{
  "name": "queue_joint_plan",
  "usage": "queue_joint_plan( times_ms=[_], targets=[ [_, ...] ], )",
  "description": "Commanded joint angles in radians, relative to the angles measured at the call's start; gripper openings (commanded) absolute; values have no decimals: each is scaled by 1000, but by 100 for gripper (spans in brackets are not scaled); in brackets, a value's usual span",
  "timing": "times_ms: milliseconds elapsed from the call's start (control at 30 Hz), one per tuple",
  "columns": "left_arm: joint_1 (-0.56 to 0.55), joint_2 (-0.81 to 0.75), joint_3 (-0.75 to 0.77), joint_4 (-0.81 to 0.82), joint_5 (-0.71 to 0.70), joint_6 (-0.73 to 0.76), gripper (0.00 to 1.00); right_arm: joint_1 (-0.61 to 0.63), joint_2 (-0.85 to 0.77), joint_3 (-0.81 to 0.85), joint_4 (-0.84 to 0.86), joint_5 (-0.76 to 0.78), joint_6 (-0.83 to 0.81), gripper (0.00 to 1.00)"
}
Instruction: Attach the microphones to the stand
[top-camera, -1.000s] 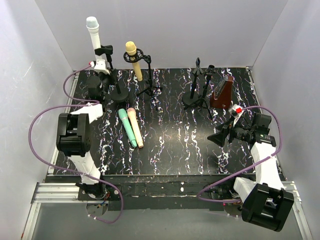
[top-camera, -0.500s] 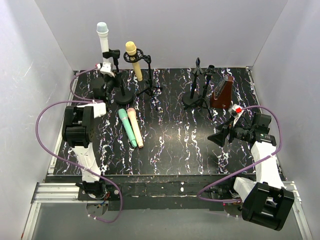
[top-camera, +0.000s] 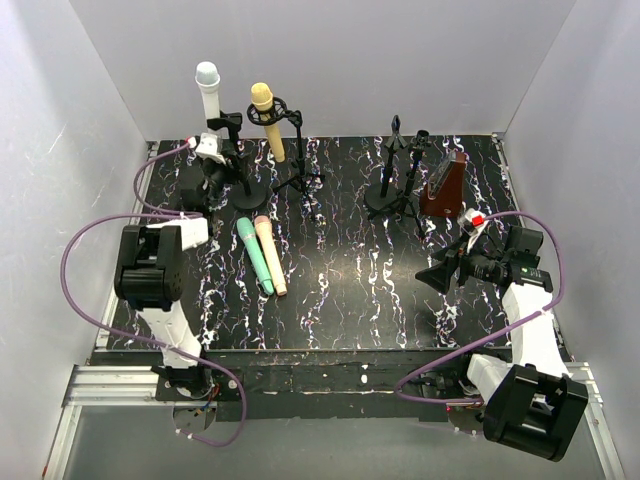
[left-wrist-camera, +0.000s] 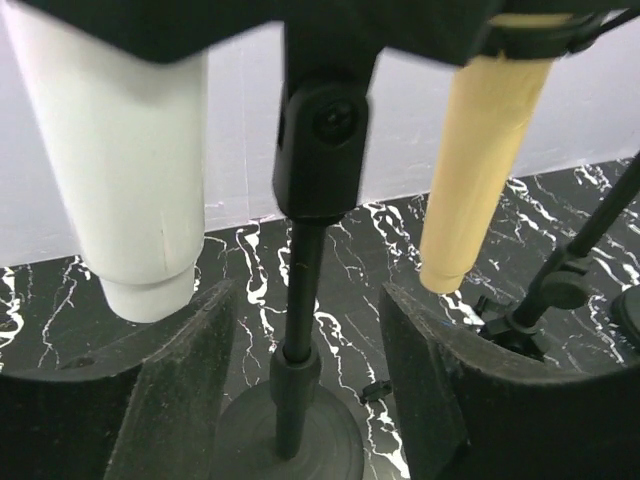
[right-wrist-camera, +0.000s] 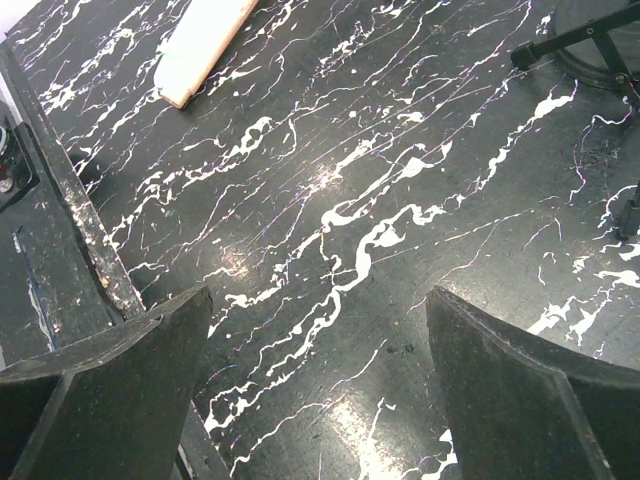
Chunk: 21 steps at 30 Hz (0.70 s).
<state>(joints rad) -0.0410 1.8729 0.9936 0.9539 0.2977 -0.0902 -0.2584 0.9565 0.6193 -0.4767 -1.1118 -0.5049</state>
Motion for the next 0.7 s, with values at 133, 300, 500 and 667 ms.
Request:
queue_joint_plan(
  times_ms=[133,300,500,667],
  targets=[
    [4,-302,-137,-153,-97,-20,76,-13,-21,37,-20,-13,-23,94],
    [4,-536,-255,-297,-121,-74,91,-16,-24,36,-30,-23,-34,95],
    [6,-841,-366,-587,-83,-158,98,-19,-45,26,-34,-39,-50,94],
    [4,-1021,-405,-854,-10,-172,98,-19,-59,40,-60,-56,-50,94]
  ],
)
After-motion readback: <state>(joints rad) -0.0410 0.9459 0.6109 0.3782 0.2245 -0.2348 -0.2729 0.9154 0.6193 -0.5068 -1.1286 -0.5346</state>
